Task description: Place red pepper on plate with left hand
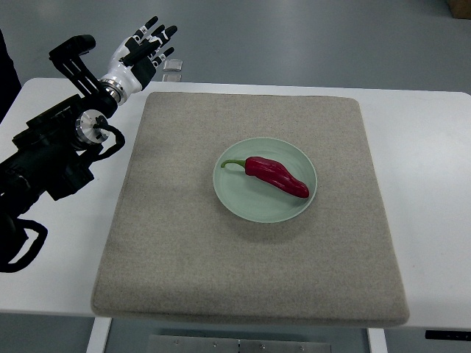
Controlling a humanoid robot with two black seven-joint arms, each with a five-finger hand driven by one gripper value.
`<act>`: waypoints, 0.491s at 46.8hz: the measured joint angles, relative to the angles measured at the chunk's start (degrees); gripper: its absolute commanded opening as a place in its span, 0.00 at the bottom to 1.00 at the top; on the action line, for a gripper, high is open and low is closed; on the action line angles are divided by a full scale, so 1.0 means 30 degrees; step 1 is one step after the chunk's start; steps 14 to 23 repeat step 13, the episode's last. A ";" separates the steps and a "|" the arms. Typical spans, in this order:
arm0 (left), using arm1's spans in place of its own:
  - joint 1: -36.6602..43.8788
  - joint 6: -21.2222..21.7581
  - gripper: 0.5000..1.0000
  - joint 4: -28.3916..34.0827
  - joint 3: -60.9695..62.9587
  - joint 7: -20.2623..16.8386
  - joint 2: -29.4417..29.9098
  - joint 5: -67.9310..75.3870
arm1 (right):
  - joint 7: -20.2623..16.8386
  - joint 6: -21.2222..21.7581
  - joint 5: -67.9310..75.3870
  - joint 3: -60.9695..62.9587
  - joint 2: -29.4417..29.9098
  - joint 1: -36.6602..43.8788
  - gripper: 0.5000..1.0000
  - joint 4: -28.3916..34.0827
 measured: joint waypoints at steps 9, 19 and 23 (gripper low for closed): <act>-0.0043 0.0004 0.98 0.0000 0.0013 0.0022 0.0025 0.0012 | -0.0025 -0.0049 -0.0282 -0.0122 0.0001 0.0006 0.86 0.0644; -0.0085 0.0022 0.98 0.0000 -0.0013 0.0022 0.0024 -0.0026 | -0.0045 -0.0061 -0.0289 -0.0151 0.0001 0.0006 0.86 0.0642; -0.0085 0.0022 0.98 0.0000 -0.0013 0.0022 0.0024 -0.0026 | -0.0045 -0.0061 -0.0289 -0.0151 0.0001 0.0006 0.86 0.0642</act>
